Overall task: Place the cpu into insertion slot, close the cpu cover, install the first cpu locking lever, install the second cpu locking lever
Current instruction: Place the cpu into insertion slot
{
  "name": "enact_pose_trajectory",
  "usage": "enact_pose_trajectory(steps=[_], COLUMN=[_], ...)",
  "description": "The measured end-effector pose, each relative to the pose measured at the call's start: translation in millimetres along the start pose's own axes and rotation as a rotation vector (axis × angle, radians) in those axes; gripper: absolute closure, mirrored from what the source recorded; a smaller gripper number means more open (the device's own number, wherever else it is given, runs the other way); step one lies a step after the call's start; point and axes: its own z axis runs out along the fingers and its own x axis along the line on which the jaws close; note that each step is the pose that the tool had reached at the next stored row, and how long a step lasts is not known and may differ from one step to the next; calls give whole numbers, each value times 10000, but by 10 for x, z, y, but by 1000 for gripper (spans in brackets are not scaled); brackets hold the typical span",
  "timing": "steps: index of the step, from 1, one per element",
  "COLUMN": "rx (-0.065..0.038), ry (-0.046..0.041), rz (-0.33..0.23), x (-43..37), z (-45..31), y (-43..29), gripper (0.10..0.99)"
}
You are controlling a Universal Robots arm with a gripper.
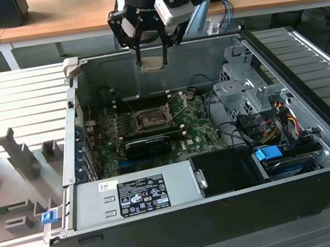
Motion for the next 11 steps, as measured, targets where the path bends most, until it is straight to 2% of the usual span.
enact_pose_trajectory(steps=[11], rx=[23], ry=[-148], rz=[1587], x=[-1], z=[10], y=[-1], gripper=[557])
